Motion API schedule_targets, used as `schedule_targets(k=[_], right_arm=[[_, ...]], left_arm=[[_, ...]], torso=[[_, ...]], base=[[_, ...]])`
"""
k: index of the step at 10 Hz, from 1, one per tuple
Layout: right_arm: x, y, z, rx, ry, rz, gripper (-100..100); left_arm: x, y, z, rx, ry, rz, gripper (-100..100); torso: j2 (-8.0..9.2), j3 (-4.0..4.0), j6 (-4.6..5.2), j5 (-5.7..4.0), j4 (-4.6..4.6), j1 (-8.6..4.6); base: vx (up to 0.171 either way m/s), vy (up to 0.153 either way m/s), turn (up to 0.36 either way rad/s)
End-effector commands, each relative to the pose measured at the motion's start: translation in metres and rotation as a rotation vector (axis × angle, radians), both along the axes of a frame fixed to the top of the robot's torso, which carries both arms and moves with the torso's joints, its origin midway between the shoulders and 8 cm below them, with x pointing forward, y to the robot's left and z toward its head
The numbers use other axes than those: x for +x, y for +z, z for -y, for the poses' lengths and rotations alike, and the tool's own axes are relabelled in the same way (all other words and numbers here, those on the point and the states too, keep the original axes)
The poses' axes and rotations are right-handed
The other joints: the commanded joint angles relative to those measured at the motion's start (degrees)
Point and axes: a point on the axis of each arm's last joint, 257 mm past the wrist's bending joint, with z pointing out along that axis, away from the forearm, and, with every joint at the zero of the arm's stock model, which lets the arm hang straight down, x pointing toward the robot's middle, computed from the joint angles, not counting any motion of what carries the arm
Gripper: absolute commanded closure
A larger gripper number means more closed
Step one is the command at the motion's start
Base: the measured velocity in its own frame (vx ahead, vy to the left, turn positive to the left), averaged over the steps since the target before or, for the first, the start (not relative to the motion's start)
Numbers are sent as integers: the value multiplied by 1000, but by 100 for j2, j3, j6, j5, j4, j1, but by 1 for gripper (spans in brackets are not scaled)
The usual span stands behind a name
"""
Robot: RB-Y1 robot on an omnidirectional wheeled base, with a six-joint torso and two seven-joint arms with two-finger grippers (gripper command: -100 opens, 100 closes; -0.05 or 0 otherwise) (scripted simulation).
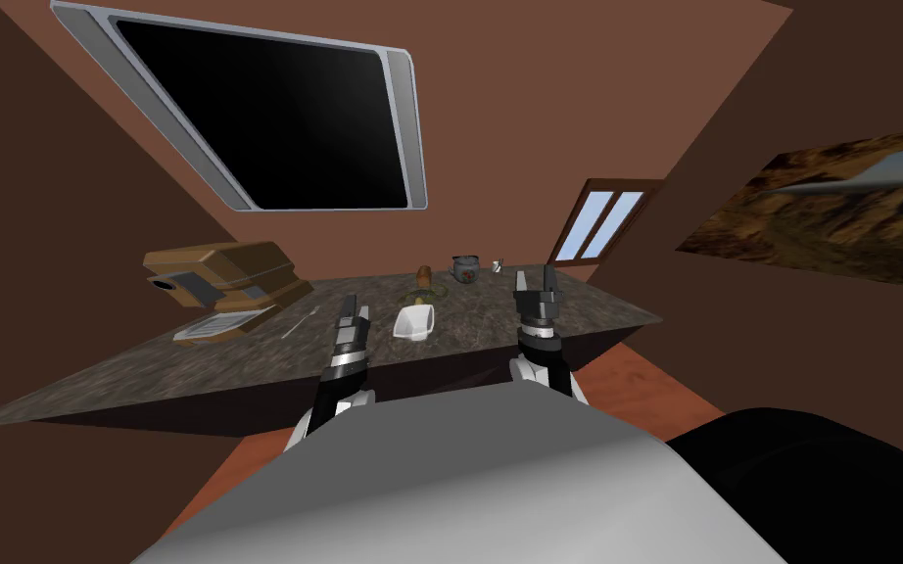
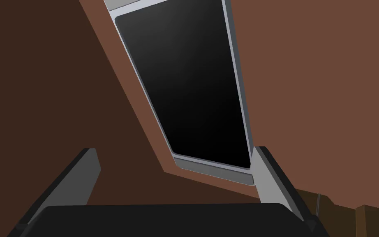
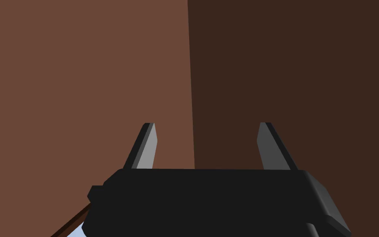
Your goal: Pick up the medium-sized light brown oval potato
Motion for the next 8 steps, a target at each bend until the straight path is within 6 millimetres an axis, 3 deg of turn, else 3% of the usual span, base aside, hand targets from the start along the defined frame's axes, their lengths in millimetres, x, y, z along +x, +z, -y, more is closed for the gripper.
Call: schedule_targets(k=[1,8], right_arm=[[0,0,0,0,0,0,0],[0,0,0,0,0,0,0]], left_arm=[[0,2,1,0,-23,2,-100],[2,7,2,-56,-162,0,-100]], torso=[[0,0,0,0,0,0],[25,14,1,7,6,31]], base=[[-21,20,-31],[-68,67,-76]])
